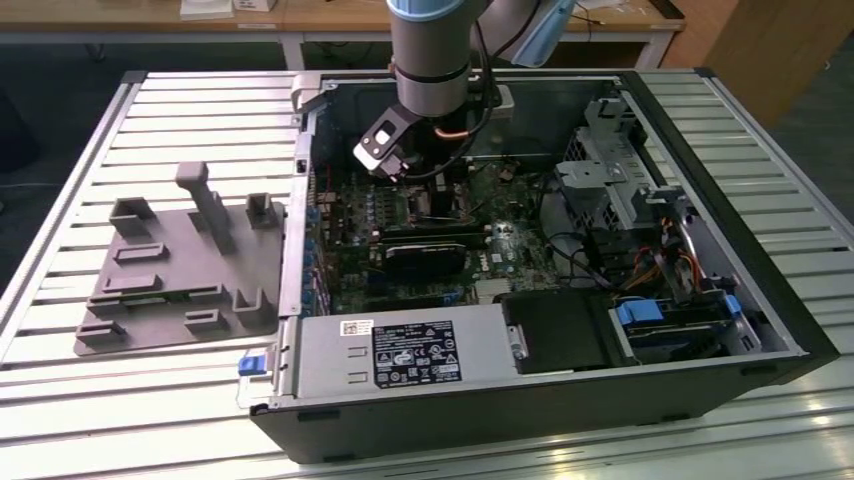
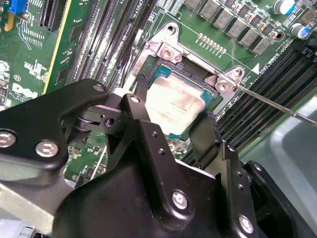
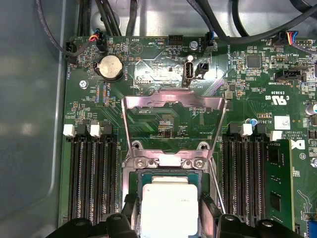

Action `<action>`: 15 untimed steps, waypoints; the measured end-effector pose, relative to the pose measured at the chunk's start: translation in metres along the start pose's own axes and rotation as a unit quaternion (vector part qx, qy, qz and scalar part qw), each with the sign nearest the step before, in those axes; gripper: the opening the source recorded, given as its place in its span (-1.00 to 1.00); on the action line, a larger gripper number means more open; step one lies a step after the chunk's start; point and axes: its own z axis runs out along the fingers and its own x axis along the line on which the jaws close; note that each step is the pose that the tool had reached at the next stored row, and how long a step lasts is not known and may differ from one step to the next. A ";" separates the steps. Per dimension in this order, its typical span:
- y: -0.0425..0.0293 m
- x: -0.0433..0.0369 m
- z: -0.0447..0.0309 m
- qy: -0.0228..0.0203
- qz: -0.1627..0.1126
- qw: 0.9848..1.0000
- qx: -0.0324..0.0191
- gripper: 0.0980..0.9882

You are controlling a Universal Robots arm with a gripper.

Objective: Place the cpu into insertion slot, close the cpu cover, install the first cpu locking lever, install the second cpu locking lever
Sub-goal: 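Place the cpu into insertion slot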

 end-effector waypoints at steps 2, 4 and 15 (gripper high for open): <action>0.0000 0.0000 0.0000 0.000 0.000 1.000 0.000 0.15; 0.0000 0.0000 0.0000 0.000 0.000 1.000 0.000 0.15; 0.0010 0.0002 -0.0110 0.000 0.000 1.000 -0.001 0.15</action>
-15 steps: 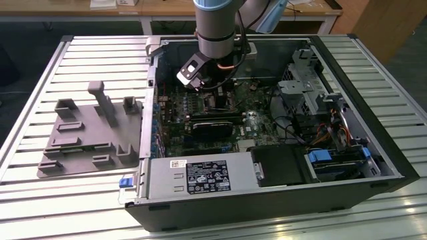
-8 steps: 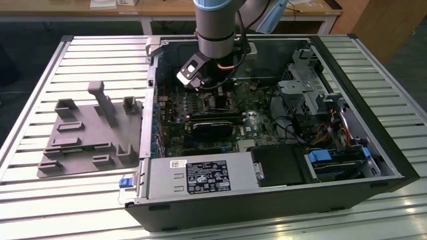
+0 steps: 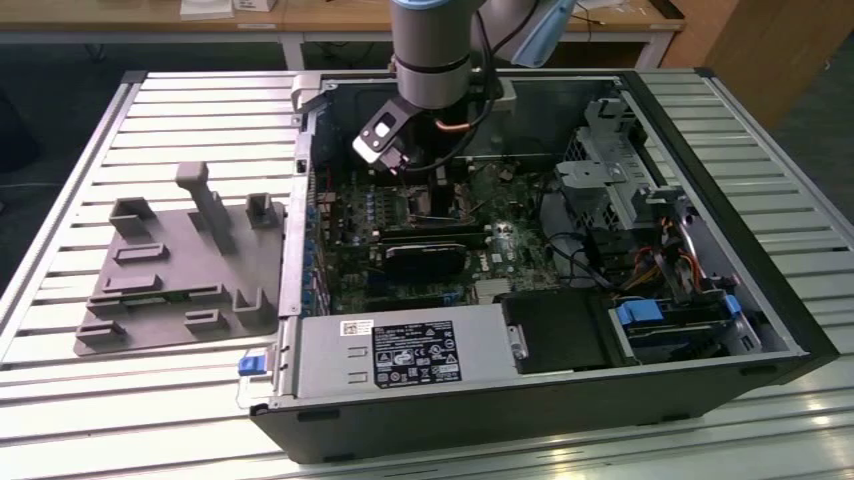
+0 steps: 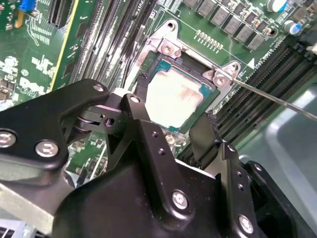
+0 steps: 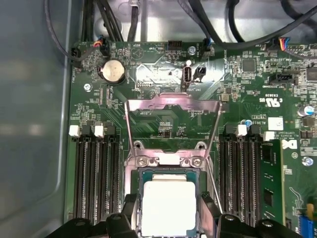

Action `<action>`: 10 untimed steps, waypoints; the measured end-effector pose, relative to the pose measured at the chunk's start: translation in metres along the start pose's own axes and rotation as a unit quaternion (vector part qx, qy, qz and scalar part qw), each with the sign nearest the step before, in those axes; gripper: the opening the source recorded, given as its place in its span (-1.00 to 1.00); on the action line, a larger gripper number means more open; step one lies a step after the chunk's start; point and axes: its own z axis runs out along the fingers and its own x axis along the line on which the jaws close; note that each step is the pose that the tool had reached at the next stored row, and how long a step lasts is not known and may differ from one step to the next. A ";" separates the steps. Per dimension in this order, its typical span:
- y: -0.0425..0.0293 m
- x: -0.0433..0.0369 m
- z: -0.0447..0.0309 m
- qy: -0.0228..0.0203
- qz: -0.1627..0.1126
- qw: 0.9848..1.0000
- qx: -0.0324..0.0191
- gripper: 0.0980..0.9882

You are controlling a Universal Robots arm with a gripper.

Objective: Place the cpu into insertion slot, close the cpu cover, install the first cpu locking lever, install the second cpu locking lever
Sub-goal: 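Place the cpu into insertion slot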

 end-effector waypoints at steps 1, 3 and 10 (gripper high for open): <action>0.0001 0.0000 -0.0016 0.000 0.000 1.000 0.000 0.15; 0.0002 0.0001 -0.0023 0.000 0.000 1.000 0.000 0.15; 0.0003 0.0001 -0.0030 0.000 0.000 1.000 0.000 0.12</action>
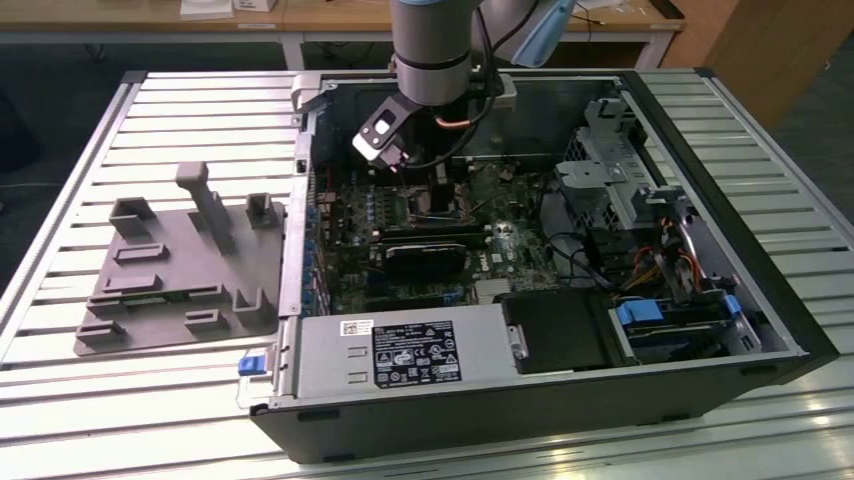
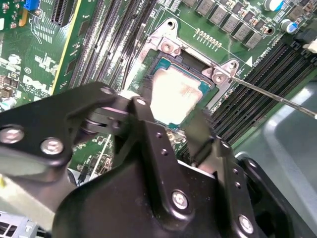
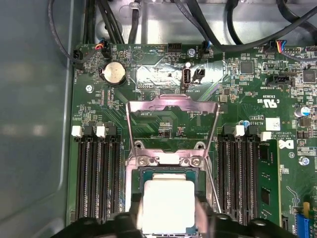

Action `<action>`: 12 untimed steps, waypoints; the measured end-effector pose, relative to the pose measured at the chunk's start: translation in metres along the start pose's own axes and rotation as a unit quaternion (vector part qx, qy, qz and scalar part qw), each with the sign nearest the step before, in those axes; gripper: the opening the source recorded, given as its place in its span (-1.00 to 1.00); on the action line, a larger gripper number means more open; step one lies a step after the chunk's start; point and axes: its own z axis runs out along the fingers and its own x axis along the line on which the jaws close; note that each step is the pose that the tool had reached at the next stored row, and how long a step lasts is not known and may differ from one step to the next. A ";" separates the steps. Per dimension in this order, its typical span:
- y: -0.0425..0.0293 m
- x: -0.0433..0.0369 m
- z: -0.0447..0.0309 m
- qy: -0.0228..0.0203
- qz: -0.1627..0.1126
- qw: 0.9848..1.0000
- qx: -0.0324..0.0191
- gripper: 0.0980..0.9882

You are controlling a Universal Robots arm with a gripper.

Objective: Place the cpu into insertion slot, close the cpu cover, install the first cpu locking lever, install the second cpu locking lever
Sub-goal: 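Place the cpu into insertion slot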

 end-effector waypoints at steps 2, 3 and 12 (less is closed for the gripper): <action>0.0000 0.0000 -0.0001 0.000 0.000 1.000 0.000 -0.16; 0.0000 0.0000 -0.0002 0.000 0.000 1.000 0.000 -0.16; 0.0001 0.0000 -0.0008 0.000 0.000 1.000 0.000 -0.98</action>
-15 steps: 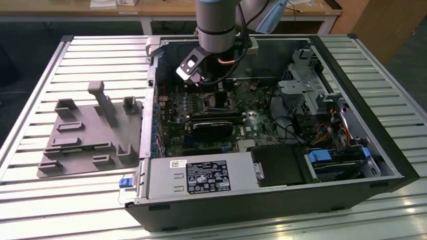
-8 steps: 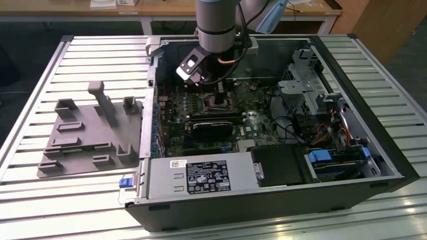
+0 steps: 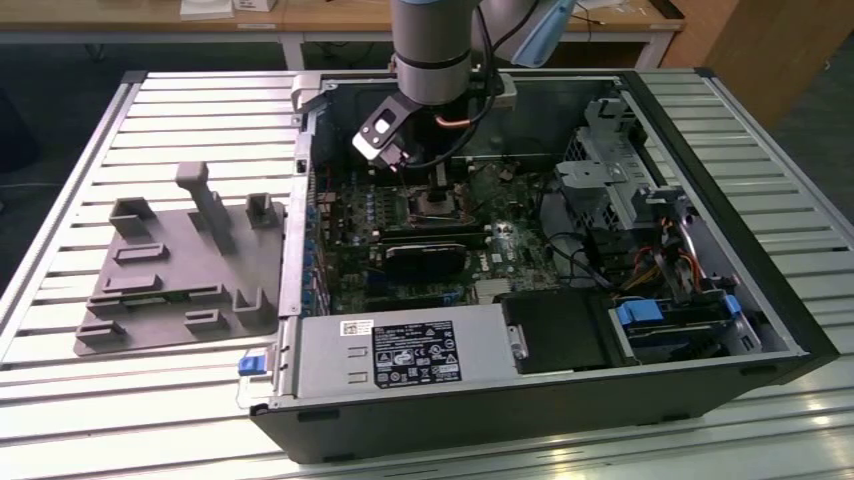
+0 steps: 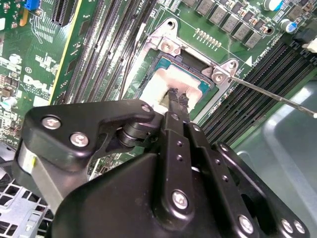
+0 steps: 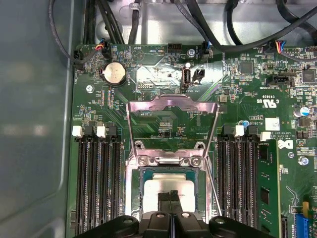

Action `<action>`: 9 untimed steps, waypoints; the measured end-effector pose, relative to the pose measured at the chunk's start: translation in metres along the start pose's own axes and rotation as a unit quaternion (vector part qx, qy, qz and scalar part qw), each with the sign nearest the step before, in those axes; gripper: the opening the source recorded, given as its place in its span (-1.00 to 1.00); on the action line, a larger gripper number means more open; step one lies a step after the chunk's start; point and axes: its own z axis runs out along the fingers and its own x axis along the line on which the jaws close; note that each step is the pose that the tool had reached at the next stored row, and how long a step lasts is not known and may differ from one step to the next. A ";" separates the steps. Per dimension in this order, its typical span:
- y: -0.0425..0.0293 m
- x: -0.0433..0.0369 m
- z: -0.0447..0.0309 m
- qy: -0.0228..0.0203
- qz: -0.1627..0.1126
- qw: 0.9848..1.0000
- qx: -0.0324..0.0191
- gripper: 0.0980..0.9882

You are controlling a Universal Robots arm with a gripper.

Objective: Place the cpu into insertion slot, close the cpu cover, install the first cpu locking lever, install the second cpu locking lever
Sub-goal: 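Place the cpu into insertion slot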

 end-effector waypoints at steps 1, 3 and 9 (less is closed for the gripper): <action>0.0000 0.0000 -0.0001 0.000 0.000 1.000 0.000 -0.98; 0.0000 0.0000 -0.0002 0.000 0.000 1.000 0.000 -0.98; 0.0003 0.0000 -0.0035 0.000 0.000 1.000 0.000 -0.98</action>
